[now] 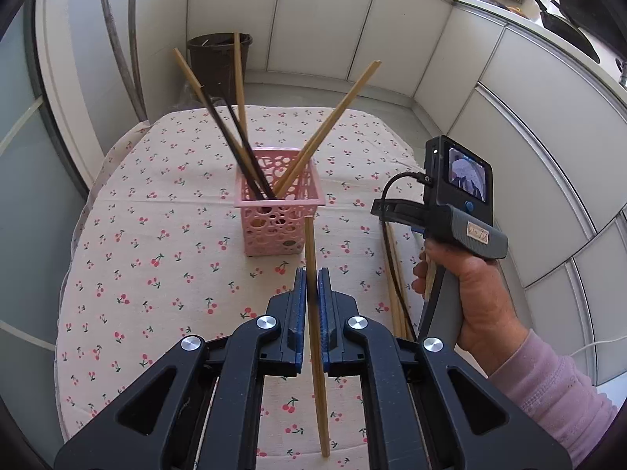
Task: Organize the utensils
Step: 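Grasp a wooden chopstick with the left gripper while the right gripper grasps another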
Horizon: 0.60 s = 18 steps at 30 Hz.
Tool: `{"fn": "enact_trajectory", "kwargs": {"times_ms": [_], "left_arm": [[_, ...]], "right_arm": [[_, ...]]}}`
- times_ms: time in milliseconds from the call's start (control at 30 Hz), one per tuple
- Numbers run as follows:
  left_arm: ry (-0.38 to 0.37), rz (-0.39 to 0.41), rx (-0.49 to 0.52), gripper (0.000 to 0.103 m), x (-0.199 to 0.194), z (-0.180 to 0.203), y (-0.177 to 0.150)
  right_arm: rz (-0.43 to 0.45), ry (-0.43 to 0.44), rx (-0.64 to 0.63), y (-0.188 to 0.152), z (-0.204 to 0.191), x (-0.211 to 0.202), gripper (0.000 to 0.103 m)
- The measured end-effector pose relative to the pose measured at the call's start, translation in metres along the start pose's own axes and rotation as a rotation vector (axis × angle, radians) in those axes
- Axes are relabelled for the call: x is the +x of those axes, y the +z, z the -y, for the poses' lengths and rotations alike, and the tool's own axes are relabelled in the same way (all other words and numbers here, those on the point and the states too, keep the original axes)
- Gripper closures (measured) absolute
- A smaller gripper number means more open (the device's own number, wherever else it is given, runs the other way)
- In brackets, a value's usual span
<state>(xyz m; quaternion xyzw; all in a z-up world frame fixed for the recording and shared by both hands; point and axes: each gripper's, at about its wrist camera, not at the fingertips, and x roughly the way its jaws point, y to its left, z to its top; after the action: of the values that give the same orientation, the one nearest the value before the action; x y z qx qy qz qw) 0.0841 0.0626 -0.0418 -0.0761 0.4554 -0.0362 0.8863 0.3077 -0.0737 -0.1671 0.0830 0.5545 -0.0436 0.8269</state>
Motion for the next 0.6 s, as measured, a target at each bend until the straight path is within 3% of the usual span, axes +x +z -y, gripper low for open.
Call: {"fn": "enact_trajectory", "kwargs": {"times_ms": [67,133,167,333,600], "left_arm": [[0.004,-0.003,-0.007,0.097,0.000,-0.003,0.000],[0.006,-0.001,-0.010,0.097,0.000,-0.005,0.001],[0.005,0.003,-0.012,0.097,-0.001,-0.006,0.002],[-0.030,0.037,-0.031,0.098,-0.008,-0.015,0.004],[-0.081,0.084,-0.026,0.098,-0.026,-0.017,0.007]], "right_arm": [[0.025,-0.024,-0.065,-0.004,-0.011,-0.001,0.060],[0.036,-0.016,-0.076,-0.005,-0.010,-0.002,0.090],[0.031,0.000,-0.073,-0.004,-0.007,-0.002,0.095],[0.004,0.187,0.015,-0.002,0.032,-0.007,0.098],[0.074,0.247,-0.007,-0.023,0.066,-0.069,0.098]]}}
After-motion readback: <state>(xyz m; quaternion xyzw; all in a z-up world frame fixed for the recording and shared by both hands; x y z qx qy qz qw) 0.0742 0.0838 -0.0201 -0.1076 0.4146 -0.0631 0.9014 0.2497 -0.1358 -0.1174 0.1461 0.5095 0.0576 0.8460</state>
